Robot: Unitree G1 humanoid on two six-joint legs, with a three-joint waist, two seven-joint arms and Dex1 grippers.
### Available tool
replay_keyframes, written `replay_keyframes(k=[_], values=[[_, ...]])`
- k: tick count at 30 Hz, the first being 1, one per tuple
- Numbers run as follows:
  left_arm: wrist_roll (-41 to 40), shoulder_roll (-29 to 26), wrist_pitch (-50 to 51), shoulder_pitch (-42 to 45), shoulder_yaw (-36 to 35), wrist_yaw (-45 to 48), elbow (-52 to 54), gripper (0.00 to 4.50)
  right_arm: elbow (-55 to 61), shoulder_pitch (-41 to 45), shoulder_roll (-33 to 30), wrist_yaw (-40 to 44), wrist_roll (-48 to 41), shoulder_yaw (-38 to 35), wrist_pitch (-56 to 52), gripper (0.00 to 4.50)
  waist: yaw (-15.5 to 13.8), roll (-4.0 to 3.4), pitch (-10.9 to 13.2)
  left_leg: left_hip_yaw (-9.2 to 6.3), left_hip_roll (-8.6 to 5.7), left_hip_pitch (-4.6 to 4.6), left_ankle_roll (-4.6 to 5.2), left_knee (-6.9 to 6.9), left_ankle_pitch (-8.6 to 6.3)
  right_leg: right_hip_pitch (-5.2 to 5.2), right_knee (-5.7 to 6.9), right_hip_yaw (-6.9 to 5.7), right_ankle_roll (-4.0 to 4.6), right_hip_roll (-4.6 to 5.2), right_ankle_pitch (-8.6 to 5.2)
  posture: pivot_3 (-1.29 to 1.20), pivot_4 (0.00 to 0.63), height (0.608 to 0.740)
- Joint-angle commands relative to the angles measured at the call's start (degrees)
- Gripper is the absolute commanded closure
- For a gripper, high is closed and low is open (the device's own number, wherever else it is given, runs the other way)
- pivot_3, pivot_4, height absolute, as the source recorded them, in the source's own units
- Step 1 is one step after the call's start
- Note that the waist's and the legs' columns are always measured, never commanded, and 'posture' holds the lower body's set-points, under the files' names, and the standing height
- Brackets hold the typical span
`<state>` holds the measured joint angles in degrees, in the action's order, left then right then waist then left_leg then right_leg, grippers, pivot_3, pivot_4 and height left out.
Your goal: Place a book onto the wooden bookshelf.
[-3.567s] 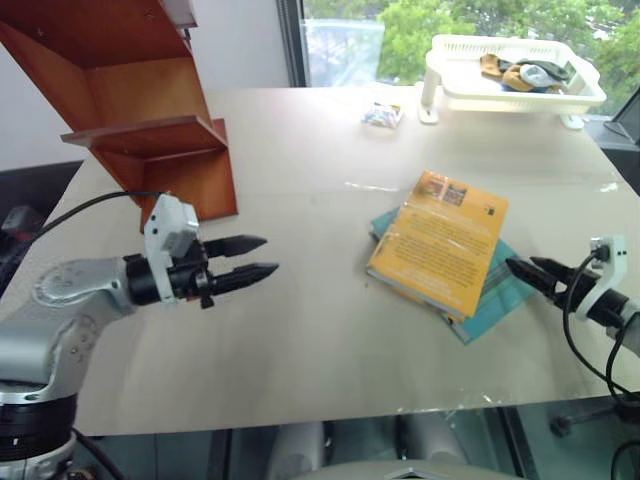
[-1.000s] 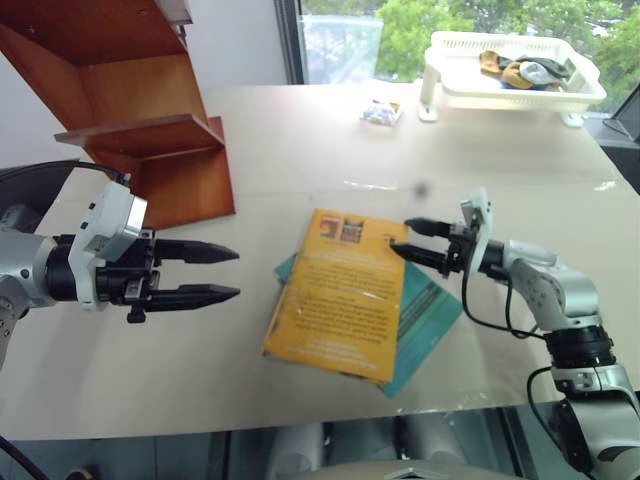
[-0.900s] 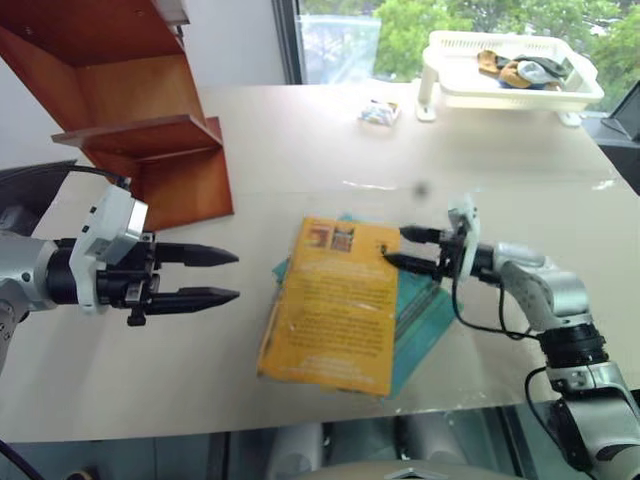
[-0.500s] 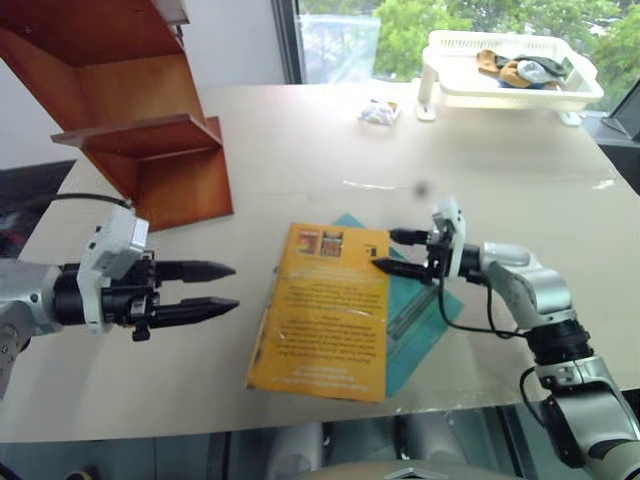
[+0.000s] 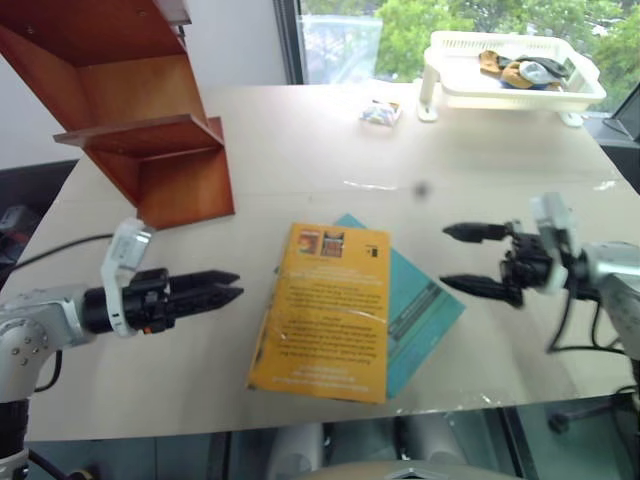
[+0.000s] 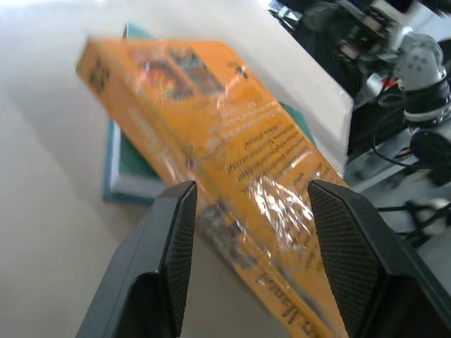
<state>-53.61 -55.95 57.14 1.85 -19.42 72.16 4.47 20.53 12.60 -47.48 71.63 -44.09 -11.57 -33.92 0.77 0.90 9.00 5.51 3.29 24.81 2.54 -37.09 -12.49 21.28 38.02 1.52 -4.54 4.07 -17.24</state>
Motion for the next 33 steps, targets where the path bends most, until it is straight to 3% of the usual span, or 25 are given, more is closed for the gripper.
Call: replay_keyframes(k=[1, 11, 24, 27, 31, 33], values=[[2.0, 0.16, -0.68, 1.52, 4.21, 2.64, -2.55, 1.85, 4.96, -2.61, -3.08, 0.68, -3.44, -5.03, -1.31, 0.0, 0.05, 0.03, -0.02, -0.01, 0.0, 0.0, 0.0, -0.01, 0.0, 0.0, 0.01, 0.0, 0.0, 0.0, 0.0, 0.0, 0.15, 0.74], [4.6, 4.53, 0.76, 8.64, 15.88, 7.26, -8.55, 1.85, 11.56, -11.55, -8.13, -1.99, -6.82, -12.56, -3.94, 0.0, -0.19, 0.12, -0.04, -0.09, 0.01, 0.05, 0.02, -0.02, -0.01, -0.02, -0.03, 0.0, 0.02, 0.08, 0.01, 0.0, 0.15, 0.74], [4.62, 10.22, 4.62, 16.78, 19.45, 10.97, -17.28, 1.85, 13.09, -10.94, -9.73, 0.96, -4.39, -12.5, 3.07, 0.0, -0.33, 0.15, -0.04, -0.2, -0.04, 0.09, 0.03, -0.1, -0.01, -0.04, -0.01, -0.06, 0.01, 0.04, 0.01, 0.0, 0.15, 0.74], [4.38, 10.83, 5.83, 17.16, 19.83, 11.39, -17.85, 2.56, 13.34, -10.77, -9.4, 1.08, -5.36, -12.54, 3.27, 0.0, -0.29, 0.16, -0.04, -0.23, -0.03, 0.1, 0.03, -0.1, -0.01, -0.05, -0.02, -0.06, 0.01, 0.04, 0.0, 0.0, 0.15, 0.74], [5.13, 10.95, 5.35, 16.7, 20.49, 12.3, -16.92, 4.29, 13.16, -10.82, -9.58, 1.32, -5.31, -11.74, 3.66, 0.0, -0.22, 0.16, -0.04, -0.24, -0.03, 0.1, 0.03, -0.11, 0.0, -0.05, -0.01, -0.06, 0.01, 0.03, 0.01, 0.0, 0.15, 0.74], [5.21, 11.02, 5.41, 16.68, 20.28, 12.27, -16.81, 4.46, 12.8, -10.84, -9.63, 1.61, -4.91, -11.43, 4.13, 0.0, -0.23, 0.16, -0.04, -0.24, -0.03, 0.1, 0.03, -0.12, 0.0, -0.05, -0.01, -0.06, 0.01, 0.04, 0.01, 0.0, 0.15, 0.74]])
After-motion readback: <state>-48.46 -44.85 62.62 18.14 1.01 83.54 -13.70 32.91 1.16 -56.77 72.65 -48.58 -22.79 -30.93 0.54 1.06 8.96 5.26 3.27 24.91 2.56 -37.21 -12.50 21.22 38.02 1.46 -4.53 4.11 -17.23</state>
